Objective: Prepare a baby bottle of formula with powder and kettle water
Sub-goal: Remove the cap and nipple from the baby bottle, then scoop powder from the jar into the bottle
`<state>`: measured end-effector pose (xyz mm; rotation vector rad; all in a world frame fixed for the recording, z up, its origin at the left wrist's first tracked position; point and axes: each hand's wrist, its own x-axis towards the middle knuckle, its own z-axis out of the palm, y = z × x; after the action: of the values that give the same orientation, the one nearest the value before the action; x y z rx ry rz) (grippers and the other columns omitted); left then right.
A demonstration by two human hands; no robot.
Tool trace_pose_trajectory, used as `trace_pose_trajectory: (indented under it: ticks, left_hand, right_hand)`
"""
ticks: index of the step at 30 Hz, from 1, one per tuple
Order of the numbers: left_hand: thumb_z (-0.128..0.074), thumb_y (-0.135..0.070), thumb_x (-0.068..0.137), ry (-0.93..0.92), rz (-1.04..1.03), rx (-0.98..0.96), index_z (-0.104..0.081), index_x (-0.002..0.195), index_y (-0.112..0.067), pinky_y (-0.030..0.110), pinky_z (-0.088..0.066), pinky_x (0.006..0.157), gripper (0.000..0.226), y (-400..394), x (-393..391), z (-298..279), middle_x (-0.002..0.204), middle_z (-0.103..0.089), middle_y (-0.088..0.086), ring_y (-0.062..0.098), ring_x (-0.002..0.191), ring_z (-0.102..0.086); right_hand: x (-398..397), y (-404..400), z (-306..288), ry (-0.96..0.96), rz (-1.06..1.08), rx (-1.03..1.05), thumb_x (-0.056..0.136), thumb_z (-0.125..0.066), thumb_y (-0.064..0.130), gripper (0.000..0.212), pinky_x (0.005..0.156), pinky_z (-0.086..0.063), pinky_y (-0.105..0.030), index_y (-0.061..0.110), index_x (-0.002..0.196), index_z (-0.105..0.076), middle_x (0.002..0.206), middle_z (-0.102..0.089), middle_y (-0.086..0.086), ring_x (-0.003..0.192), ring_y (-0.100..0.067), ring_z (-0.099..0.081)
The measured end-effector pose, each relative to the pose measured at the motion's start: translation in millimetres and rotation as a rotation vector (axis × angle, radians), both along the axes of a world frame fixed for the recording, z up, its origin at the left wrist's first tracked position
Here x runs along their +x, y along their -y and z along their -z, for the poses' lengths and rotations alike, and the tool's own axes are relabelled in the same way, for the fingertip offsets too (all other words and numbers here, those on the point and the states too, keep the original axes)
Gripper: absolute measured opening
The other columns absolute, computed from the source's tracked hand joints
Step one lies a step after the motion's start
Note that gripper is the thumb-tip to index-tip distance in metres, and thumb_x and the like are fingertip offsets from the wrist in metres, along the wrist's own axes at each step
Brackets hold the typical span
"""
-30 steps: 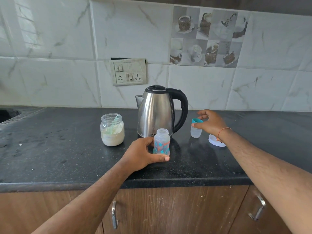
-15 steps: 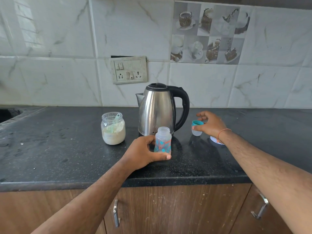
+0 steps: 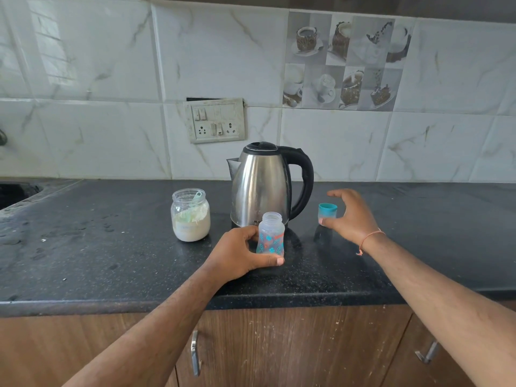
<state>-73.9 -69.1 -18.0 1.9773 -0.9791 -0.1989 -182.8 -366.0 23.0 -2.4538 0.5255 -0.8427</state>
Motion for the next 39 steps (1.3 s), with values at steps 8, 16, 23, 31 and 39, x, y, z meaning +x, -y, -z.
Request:
trace_pose_trajectory:
  ticks: [8,16,23,31,39]
  left_hand:
    - [-0.099,-0.055,0.069,0.033,-0.011,0.004,-0.074,0.126,-0.035,0.007,-0.041,0.062,0.065,3.7,-0.4,0.0,0.099,-0.077,-0.017,-0.017,0.067,-0.058]
    - [-0.100,-0.050,0.070,0.063,-0.034,-0.017,-0.077,0.122,-0.034,0.007,-0.041,0.060,0.060,1.5,-6.5,-3.7,0.072,-0.067,-0.034,-0.012,0.064,-0.056]
    - [-0.104,-0.045,0.067,-0.002,0.084,0.013,-0.068,0.121,-0.049,0.018,-0.055,0.096,0.065,-8.9,-11.8,-12.4,0.114,-0.080,-0.020,-0.009,0.106,-0.071]
    - [-0.084,-0.069,0.076,0.191,-0.175,-0.308,-0.049,0.154,-0.036,0.030,-0.060,0.091,0.092,-32.4,-23.2,-7.8,0.138,-0.061,-0.023,0.003,0.124,-0.062]
    - [-0.098,-0.041,0.075,0.360,-0.774,-0.267,-0.019,0.168,-0.023,0.059,-0.013,0.132,0.123,-73.8,30.8,-10.8,0.173,-0.022,0.004,0.025,0.161,-0.022]
  right_hand:
    - [-26.1,-86.9,28.4,0.347,-0.264,0.205,0.089,-0.087,0.029,0.039,0.099,-0.048,-0.023,0.035,0.123,-0.068,0.124,-0.065,0.025,0.117,-0.001,-0.063]
    - [-21.7,-103.6,23.7,-0.027,-0.440,0.368,0.083,-0.092,0.041,0.062,0.088,-0.062,-0.024,0.033,0.136,-0.062,0.122,-0.075,0.017,0.100,-0.010,-0.075]
    - [-12.3,-116.1,17.8,-0.083,-0.423,0.350,0.083,-0.091,0.036,0.043,0.093,-0.060,-0.026,0.033,0.121,-0.071,0.109,-0.078,0.015,0.096,-0.004,-0.074]
    - [-12.6,-122.9,28.4,-0.136,-0.398,0.129,0.076,-0.080,0.072,0.078,0.096,-0.058,-0.027,0.045,0.143,-0.050,0.125,-0.064,0.030,0.105,-0.003,-0.067]
    - [-16.0,-130.6,28.1,-0.171,-0.358,-0.097,0.083,-0.078,0.064,0.068,0.098,-0.054,-0.030,0.045,0.140,-0.047,0.122,-0.055,0.034,0.102,0.001,-0.062]
